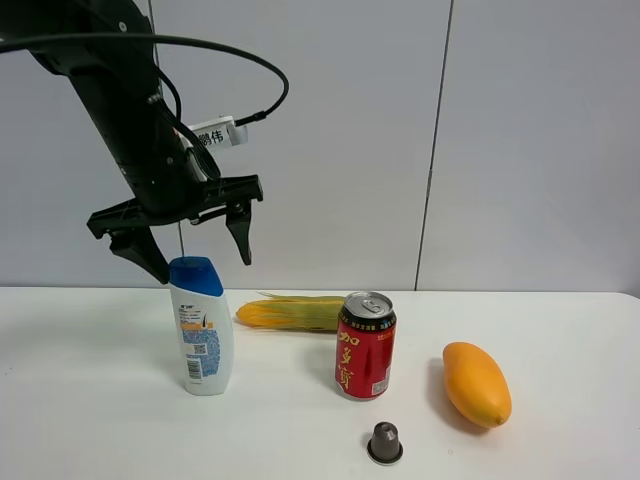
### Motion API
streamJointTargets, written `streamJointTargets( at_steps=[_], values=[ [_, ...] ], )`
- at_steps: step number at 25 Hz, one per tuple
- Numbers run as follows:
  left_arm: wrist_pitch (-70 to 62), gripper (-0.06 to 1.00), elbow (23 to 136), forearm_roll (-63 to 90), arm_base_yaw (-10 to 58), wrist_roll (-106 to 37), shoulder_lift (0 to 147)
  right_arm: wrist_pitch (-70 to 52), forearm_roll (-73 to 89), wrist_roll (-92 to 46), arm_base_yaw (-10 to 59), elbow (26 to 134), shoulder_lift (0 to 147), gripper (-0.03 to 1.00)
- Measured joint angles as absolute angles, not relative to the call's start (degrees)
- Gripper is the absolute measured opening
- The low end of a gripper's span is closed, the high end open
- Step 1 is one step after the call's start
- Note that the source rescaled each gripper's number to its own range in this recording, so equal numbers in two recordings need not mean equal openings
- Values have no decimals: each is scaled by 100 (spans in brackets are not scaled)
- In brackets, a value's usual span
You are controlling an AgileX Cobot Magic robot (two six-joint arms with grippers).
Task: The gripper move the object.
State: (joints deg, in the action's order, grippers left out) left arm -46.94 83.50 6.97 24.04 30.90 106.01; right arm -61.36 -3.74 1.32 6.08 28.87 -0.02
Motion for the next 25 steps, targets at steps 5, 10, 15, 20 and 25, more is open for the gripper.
streamJointTargets(
  at_steps=[5,10,15,20,25],
  values=[
    [-5002,85,8558,581,2404,3090,10385,-6136,-374,132,608,2887,-2,100],
    [-5323,86,8590,232,2404,2972,10061,-6136,-374,132,608,2887,-2,100],
    [-5809,86,8590,-329,2395,2674,9638,-6136,-374,132,608,2887,-2,100],
    [-5971,86,8590,-819,2025,2299,9172,-6136,-374,132,608,2887,-2,100],
    [-6005,86,8590,-861,1367,1884,8826,-6136,-374,132,608,2887,-2,100]
  ],
)
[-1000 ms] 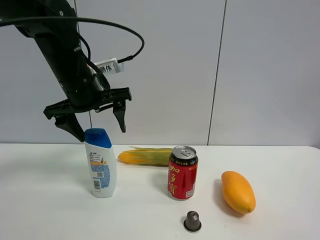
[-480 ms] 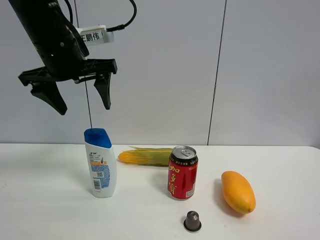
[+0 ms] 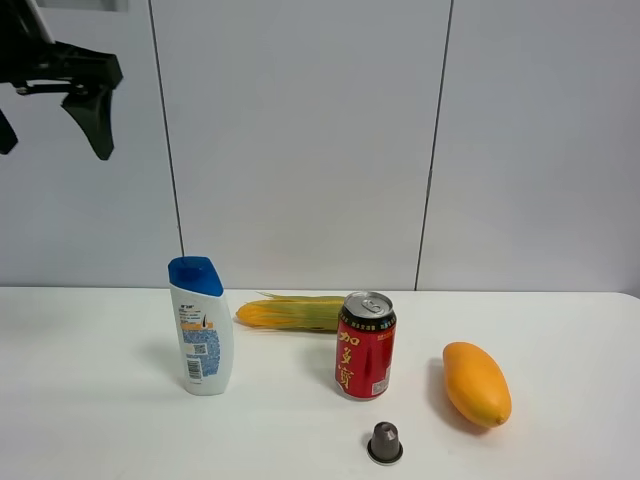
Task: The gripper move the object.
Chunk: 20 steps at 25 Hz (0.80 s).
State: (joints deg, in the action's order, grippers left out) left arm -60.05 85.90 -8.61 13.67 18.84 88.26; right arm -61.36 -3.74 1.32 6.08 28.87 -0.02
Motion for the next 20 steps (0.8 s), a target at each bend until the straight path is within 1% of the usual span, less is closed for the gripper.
streamJointTargets(
  at_steps=[5,10,15,20],
  values=[
    [-6078,86,8590,-861,781,1502,8570,-6136,-374,132,608,2887,-2,100],
    [-6254,86,8524,-815,246,1409,8332,-6136,-374,132,608,2887,-2,100],
    [-6170,86,7864,-815,-185,1215,7806,-6136,-374,132,608,2887,-2,100],
    [-5929,86,6997,-804,-398,1197,7018,-6136,-374,132,608,2887,-2,100]
  ],
)
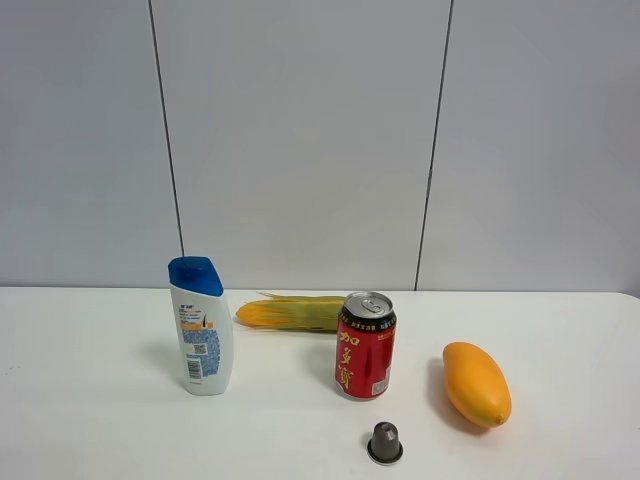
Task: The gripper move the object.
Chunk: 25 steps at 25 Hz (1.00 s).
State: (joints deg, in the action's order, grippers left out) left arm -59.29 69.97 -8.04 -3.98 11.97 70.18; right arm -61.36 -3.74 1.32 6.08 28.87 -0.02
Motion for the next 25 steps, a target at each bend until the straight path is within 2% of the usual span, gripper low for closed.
streamJointTargets(
  at_steps=[18,25],
  values=[
    [-5912,86,4325,-815,-438,1191,3468,-6136,-374,132,608,2887,-2,100],
    [-6645,86,3968,-833,-438,1266,2371,-6136,-374,132,608,2887,-2,100]
  ],
)
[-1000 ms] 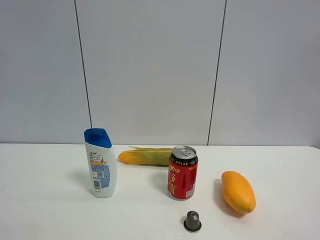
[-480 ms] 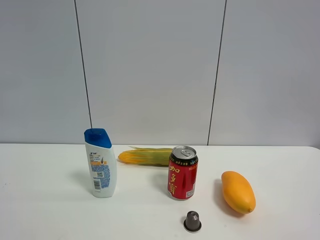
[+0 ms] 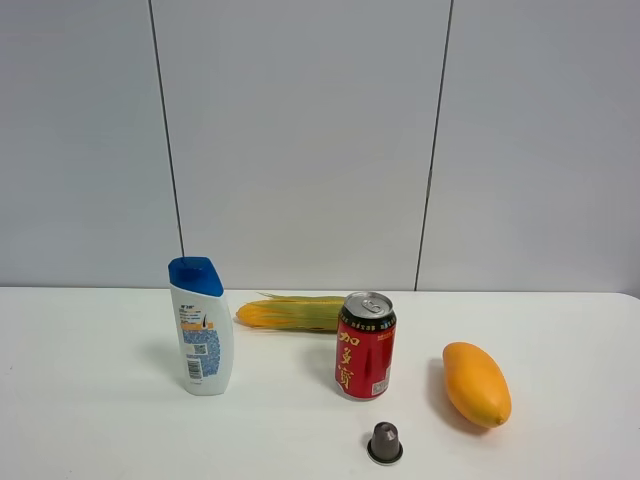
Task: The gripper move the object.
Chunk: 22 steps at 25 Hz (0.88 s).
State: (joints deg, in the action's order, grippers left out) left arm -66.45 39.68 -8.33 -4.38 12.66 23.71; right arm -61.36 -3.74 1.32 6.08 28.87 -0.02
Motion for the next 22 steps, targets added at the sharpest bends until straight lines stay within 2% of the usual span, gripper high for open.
streamJointTargets(
  at_steps=[2,7,22],
  values=[
    [-6861,86,3955,-847,-438,1377,2170,-6136,-374,132,608,2887,-2,100],
    [-6967,98,3935,-859,-438,1514,1816,-6136,-374,132,608,2887,-2,100],
    [-6970,99,3931,-677,-438,977,1746,-6136,-374,132,608,2887,-2,100]
  ],
)
